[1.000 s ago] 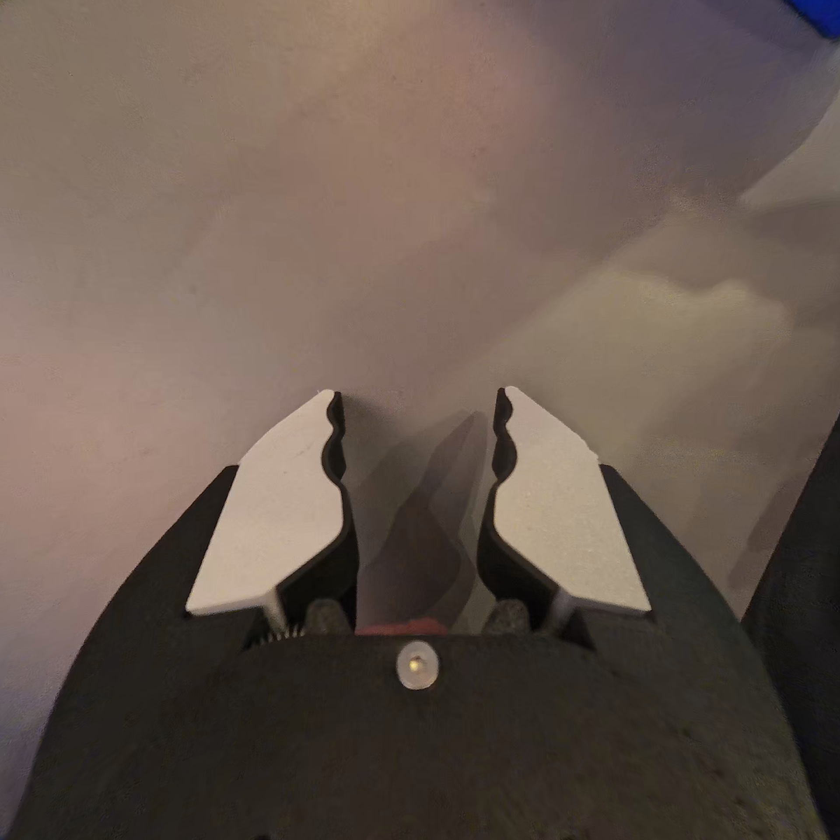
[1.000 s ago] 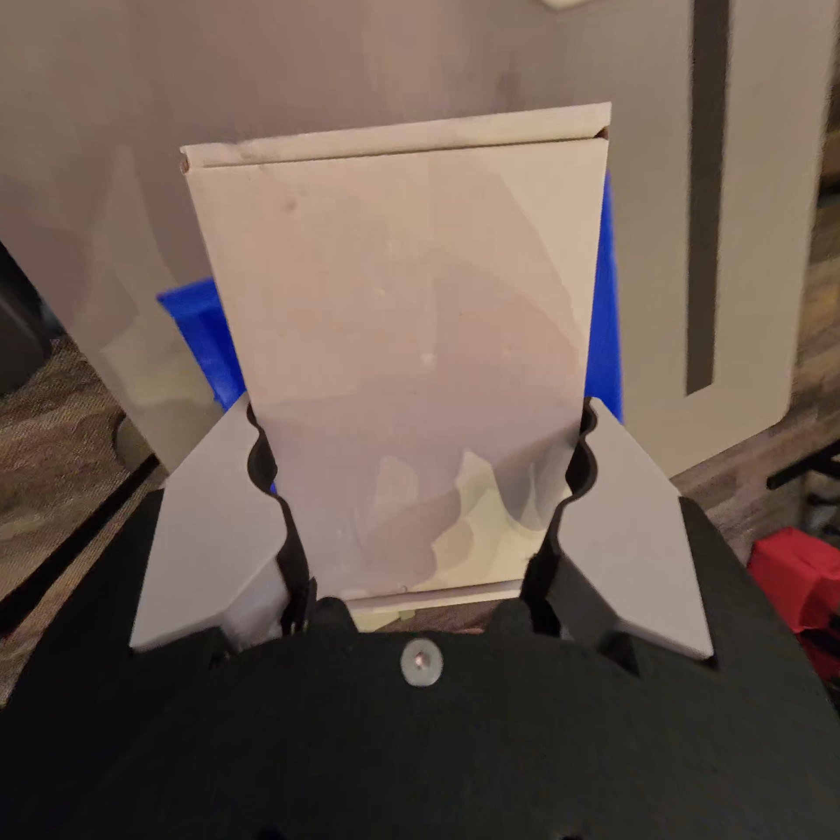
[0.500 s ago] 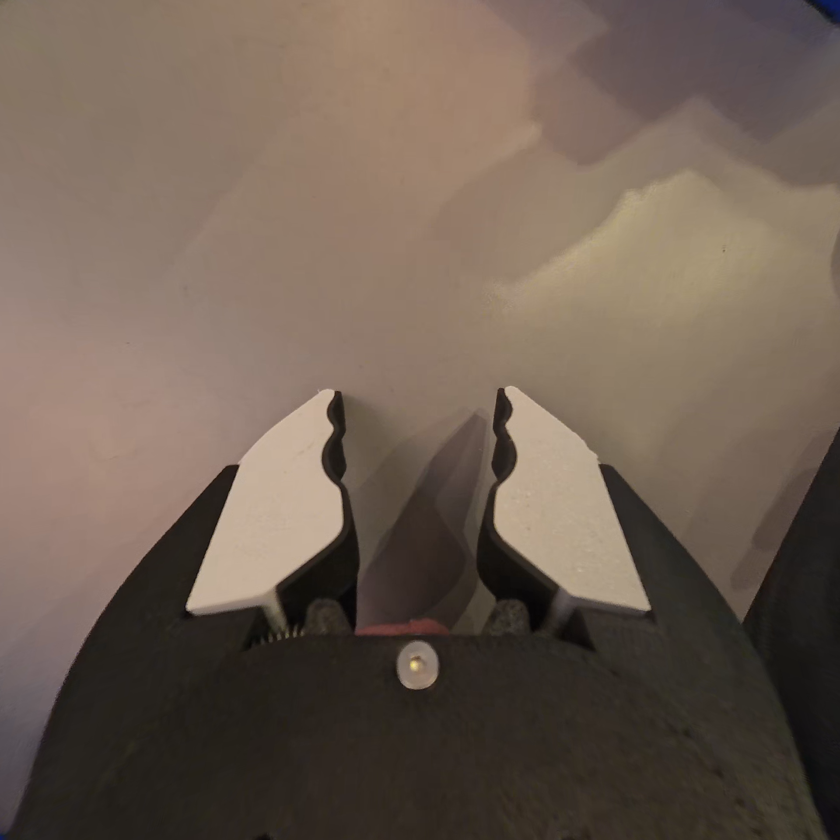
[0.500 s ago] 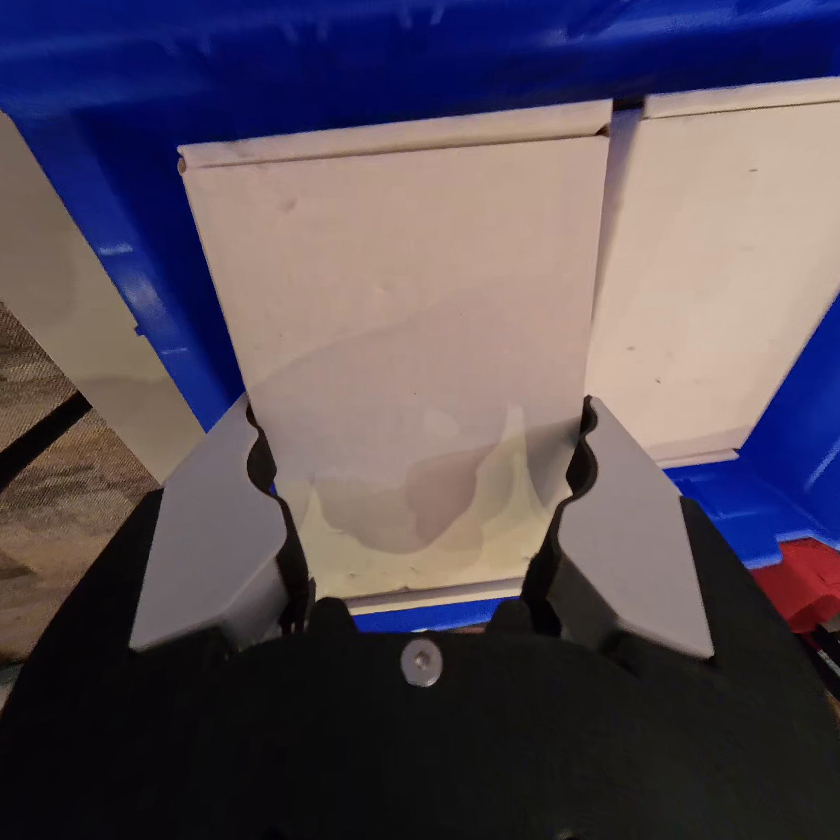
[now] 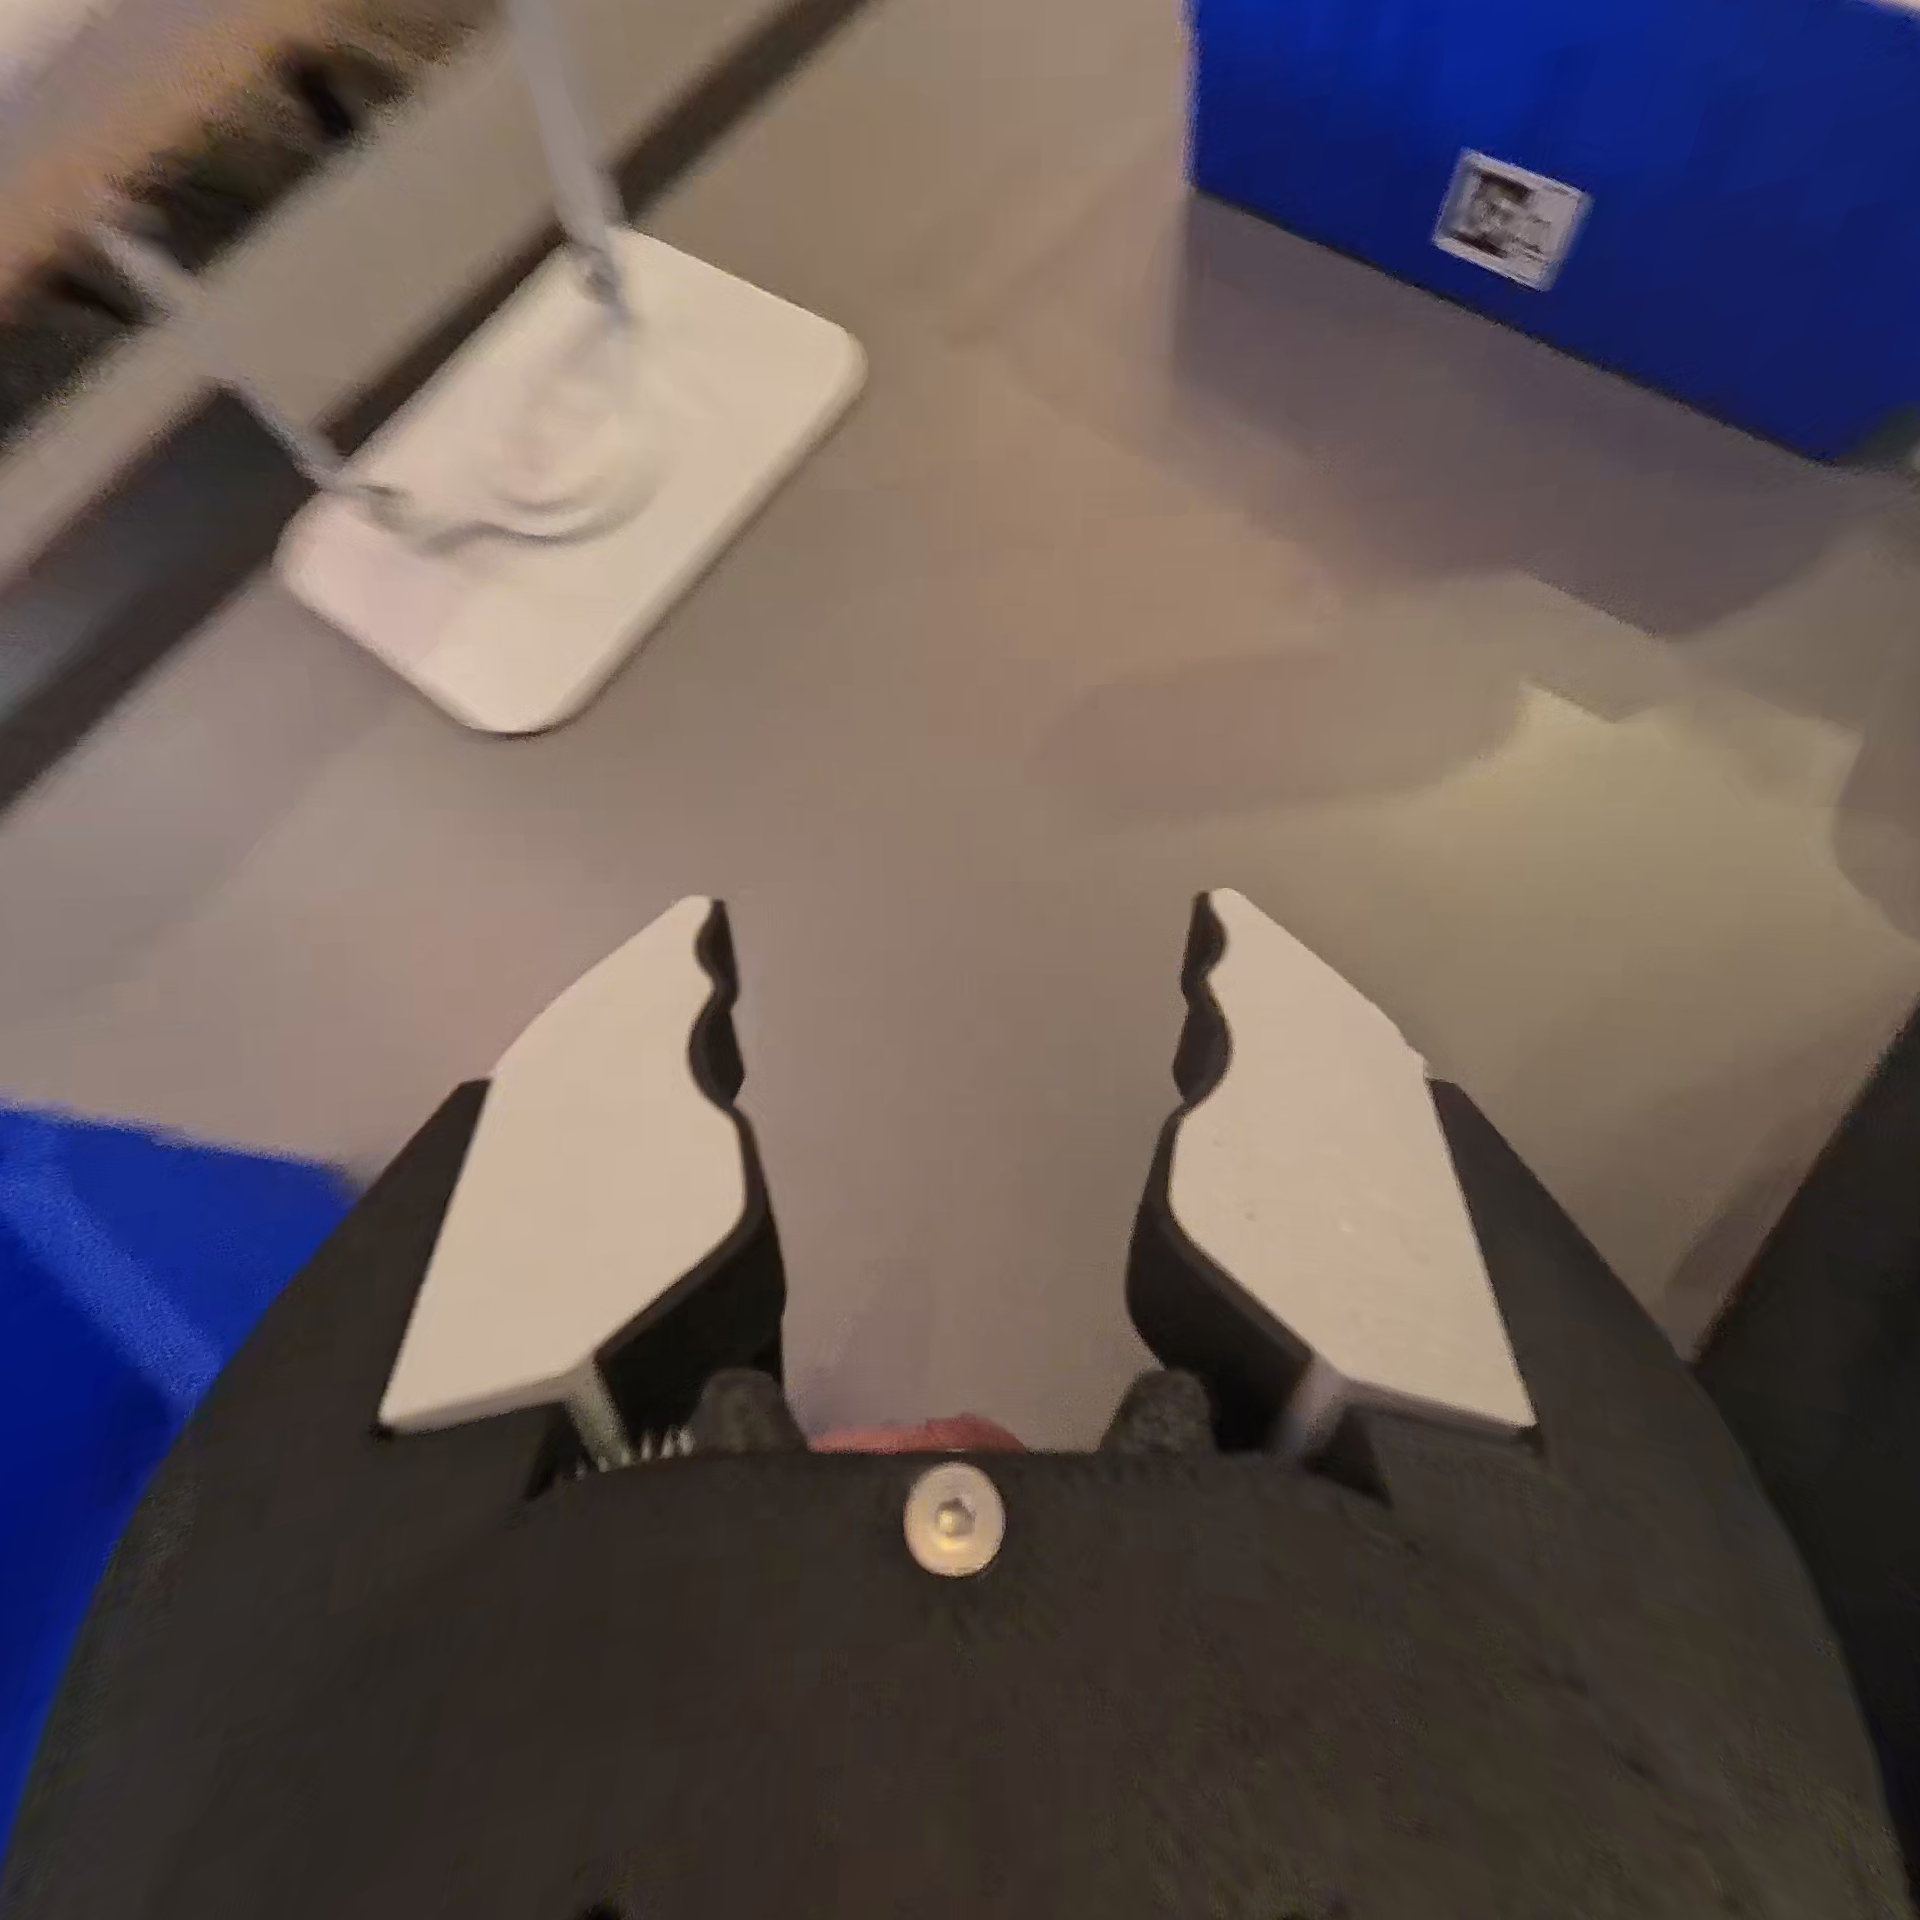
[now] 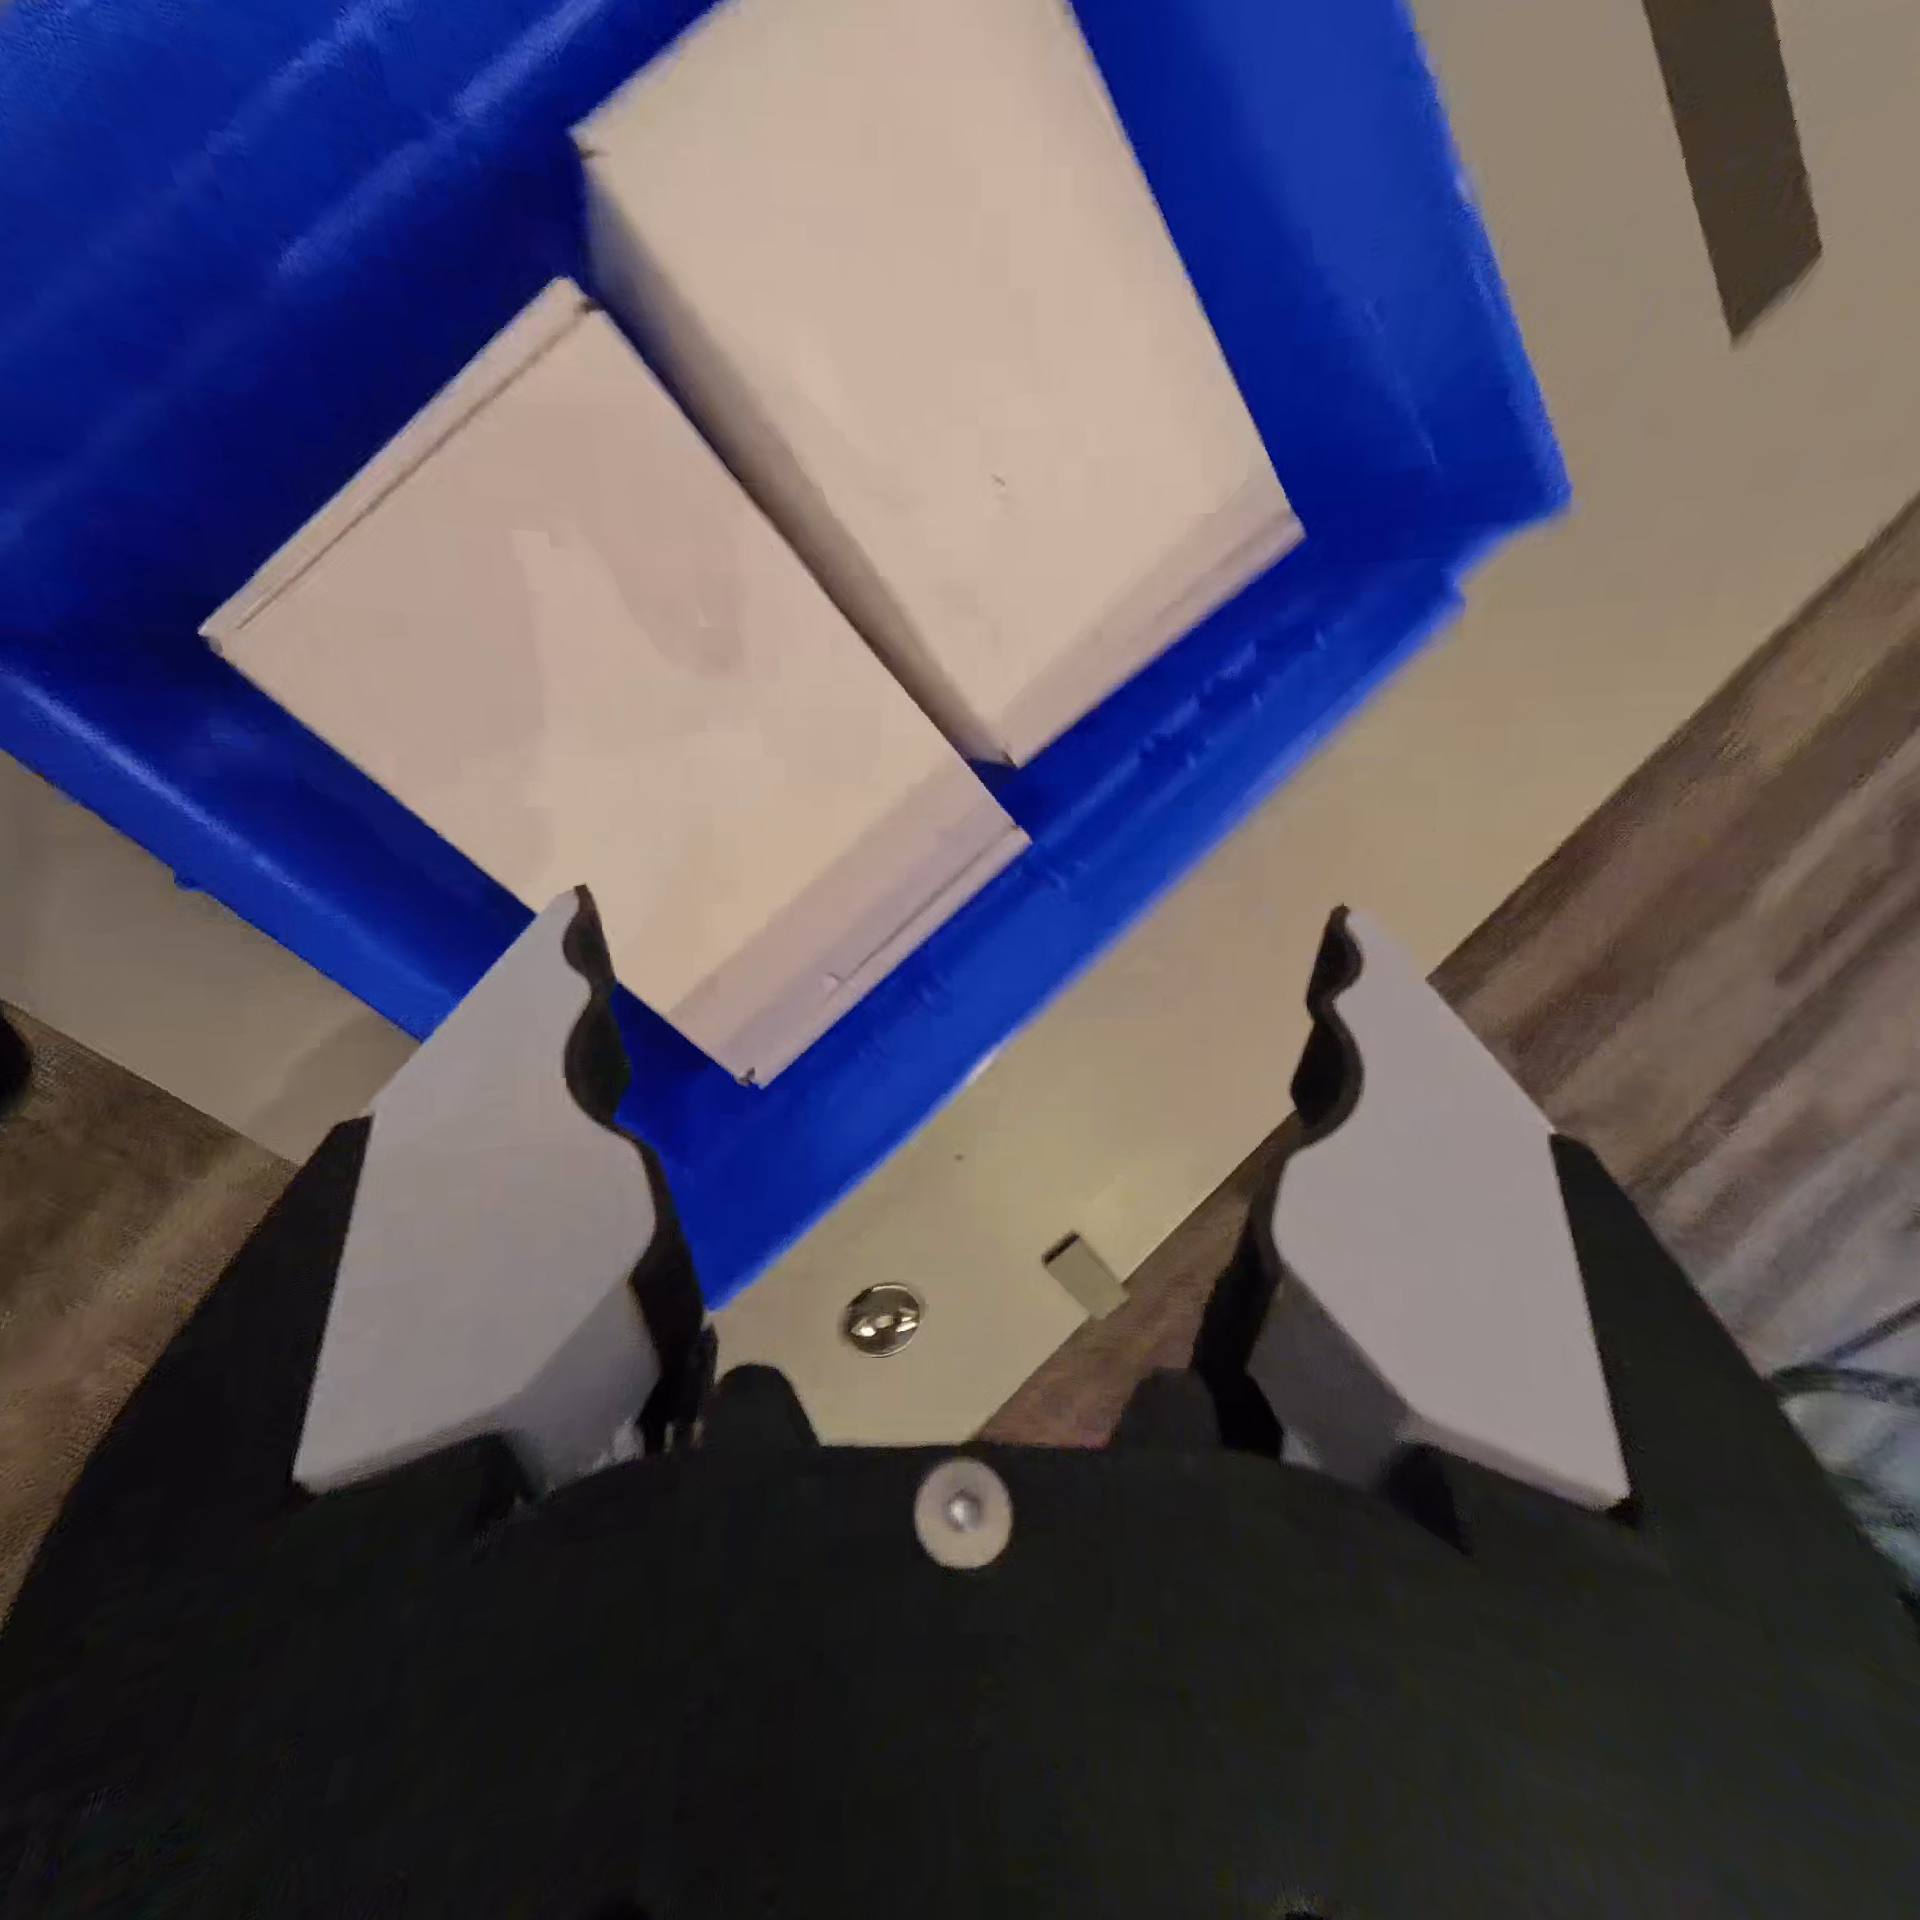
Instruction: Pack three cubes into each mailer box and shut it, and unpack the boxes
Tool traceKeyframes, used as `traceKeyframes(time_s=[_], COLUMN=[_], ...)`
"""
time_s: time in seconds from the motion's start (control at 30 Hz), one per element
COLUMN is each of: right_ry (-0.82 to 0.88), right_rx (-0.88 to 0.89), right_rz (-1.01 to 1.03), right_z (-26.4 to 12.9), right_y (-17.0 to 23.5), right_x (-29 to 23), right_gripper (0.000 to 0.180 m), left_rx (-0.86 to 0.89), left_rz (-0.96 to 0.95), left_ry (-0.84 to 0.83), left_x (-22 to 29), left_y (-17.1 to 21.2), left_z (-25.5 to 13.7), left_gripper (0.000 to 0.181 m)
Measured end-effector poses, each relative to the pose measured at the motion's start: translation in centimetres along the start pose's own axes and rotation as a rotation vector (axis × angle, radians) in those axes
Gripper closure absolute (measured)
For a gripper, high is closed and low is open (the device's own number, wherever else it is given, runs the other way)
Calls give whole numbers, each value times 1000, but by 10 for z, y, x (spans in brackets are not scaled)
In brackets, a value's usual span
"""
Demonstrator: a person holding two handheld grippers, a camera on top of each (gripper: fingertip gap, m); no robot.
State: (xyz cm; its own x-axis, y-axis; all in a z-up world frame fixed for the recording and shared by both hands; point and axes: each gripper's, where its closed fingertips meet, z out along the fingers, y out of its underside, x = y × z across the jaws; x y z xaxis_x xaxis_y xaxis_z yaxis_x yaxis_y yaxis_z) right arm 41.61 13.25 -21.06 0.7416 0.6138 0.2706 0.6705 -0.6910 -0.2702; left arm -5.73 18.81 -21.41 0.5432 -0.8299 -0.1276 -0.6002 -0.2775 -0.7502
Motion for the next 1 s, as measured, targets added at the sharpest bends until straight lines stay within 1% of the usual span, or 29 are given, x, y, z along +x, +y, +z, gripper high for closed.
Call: traceKeyframes(time_s=[0.03, 0.1, 0.13, 0.17, 0.2, 0.23, 0.33, 0.4, 0.47, 0.5, 0.57, 0.6, 0.63, 0.67, 0.7, 0.77, 0.83, 0.9, 1.0], right_ry=[-8, 7, -18, -45, -51, -66, -174, -220, -237, -219, -182, -188, -188, -174, -176, -173, -184, -217, -229], right_rx=[18, 44, 58, 67, 62, 55, 86, 80, 43, 30, 34, 44, 58, 55, 61, 74, 112, 140, 161], right_rz=[66, 214, 270, 307, 346, 376, 436, 460, 467, 454, 470, 485, 495, 503, 514, 508, 521, 523, 531], right_z=[-2, -1, 1, 5, 9, 14, 29, 39, 49, 53, 56, 57, 57, 59, 61, 62, 65, 66, 67], right_y=[6, 17, 21, 25, 31, 36, 36, 36, 39, 40, 39, 38, 37, 38, 37, 33, 26, 18, 6], right_x=[5, 19, 19, 16, 16, 14, -4, -13, -19, -18, -12, -11, -9, -6, -5, -3, -3, -8, -17], right_gripper=[49, 60, 67, 79, 85, 86, 104, 112, 126, 127, 140, 144, 150, 158, 161, 164, 169, 170, 173], left_rx=[7, 16, 19, 8, -16, -47, -153, -224, -266, -292, -380, -391, -394, -406, -403, -344, -290, -274, -288], left_rz=[4, 10, -3, -32, -72, -119, -239, -319, -414, -472, -554, -567, -571, -578, -588, -626, -645, -647, -628], left_ry=[-94, -280, -355, -415, -459, -508, -676, -778, -757, -723, -639, -599, -557, -520, -479, -367, -243, -211, -232], left_x=[-20, -65, -87, -107, -126, -144, -191, -212, -213, -210, -197, -190, -184, -180, -177, -172, -165, -166, -169], left_y=[-4, -4, 1, 11, 26, 45, 115, 169, 217, 240, 280, 290, 296, 302, 304, 296, 285, 281, 279], left_z=[-16, -55, -77, -98, -118, -137, -193, -223, -230, -226, -216, -209, -203, -197, -189, -175, -163, -158, -156], left_gripper=[89, 76, 74, 74, 72, 71, 71, 61, 64, 64, 63, 71, 85, 94, 99, 125, 157, 160, 168])
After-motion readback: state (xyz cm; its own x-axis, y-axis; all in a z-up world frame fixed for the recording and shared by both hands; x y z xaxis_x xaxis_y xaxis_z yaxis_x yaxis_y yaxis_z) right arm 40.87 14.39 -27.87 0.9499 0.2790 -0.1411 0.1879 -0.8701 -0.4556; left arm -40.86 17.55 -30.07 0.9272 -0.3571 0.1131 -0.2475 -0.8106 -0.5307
